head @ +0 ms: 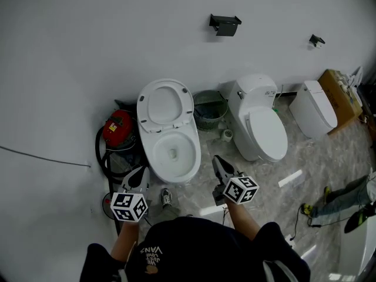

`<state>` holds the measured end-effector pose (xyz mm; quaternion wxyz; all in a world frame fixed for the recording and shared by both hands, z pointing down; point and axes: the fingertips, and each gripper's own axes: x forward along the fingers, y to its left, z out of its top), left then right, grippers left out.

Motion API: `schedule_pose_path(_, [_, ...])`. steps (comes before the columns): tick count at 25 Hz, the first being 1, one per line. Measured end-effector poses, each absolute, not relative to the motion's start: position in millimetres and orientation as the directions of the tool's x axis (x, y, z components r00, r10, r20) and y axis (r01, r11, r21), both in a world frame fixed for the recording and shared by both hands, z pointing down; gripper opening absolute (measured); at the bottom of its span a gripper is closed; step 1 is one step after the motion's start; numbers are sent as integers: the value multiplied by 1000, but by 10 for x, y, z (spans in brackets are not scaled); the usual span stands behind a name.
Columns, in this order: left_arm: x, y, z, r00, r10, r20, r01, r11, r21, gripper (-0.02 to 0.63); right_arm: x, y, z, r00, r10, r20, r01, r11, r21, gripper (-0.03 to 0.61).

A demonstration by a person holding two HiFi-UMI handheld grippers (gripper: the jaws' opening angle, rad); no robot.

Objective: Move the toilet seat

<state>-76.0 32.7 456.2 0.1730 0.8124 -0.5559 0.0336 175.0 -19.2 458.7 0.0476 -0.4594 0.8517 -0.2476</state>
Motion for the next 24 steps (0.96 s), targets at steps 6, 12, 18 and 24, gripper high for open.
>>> schedule_pose_path(6, [-742, 503, 4645, 365, -894, 259, -920, -303, 250, 0, 1752, -56, 4647, -580, -800, 153, -757, 459, -466, -3])
schedule_pose_path(12, [-672, 601, 4667, 360, -895, 264, -921, -296, 252, 0, 1785, 14, 4654, -583, -798, 152, -752, 460, -472, -2])
schedule_pose_path(18, [-626, 660, 4648, 364, -896, 256, -920, -301, 252, 0, 1805, 82, 4643, -587, -796, 149, -751, 465, -469, -3])
schedule_pose_path(24, [-657, 711, 4641, 365, -896, 253, -919, -303, 253, 0, 1773, 137, 4621, -587, -796, 145, -750, 468, -467, -3])
